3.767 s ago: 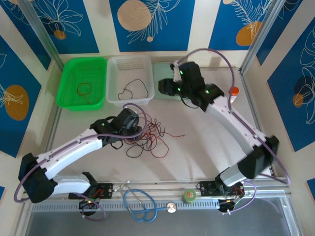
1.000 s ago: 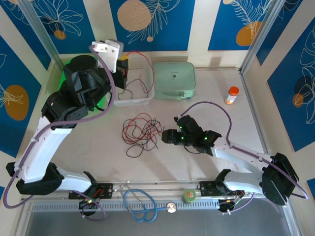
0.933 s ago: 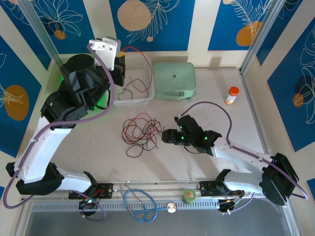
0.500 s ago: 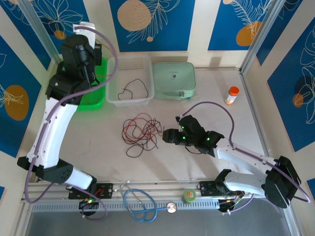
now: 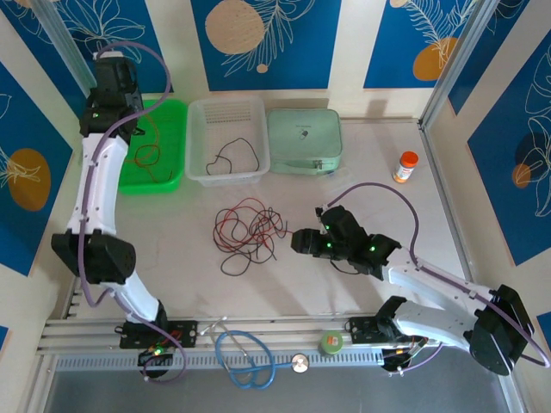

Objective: Untangle the cables

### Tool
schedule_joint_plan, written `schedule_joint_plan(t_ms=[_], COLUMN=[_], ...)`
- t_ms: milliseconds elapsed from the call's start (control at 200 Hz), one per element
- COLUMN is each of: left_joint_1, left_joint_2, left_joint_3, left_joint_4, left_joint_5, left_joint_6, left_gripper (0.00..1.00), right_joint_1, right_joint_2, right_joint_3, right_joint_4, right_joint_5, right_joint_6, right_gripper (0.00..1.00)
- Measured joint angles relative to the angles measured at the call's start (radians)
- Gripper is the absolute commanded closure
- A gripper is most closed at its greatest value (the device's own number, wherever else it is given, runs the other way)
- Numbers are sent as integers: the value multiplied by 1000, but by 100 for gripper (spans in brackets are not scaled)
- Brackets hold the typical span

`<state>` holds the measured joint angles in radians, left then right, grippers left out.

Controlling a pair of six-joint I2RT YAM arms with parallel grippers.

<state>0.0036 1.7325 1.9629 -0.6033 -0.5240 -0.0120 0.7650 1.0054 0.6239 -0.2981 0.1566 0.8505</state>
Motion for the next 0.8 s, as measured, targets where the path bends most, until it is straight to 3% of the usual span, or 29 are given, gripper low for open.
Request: schedule_joint_plan(t_ms=[235, 575, 800], left_joint_1=[105, 116, 116], left_joint_2=[192, 257, 262], left_joint_3=[-143, -275, -292], left_joint_4=[97, 170, 171], left_joint_5=[93, 288, 451], left_joint_6=[-94, -198, -252], left_gripper=[100, 100, 53], right_joint_1=[7, 8, 26], right_joint_2=[-1, 27, 140], right_joint_3=[0, 21, 162], right_joint_4=[-16, -68, -171], right_joint_5=[5, 27, 36], right_joint_6=[14, 26, 33], right_gripper=[39, 39, 39])
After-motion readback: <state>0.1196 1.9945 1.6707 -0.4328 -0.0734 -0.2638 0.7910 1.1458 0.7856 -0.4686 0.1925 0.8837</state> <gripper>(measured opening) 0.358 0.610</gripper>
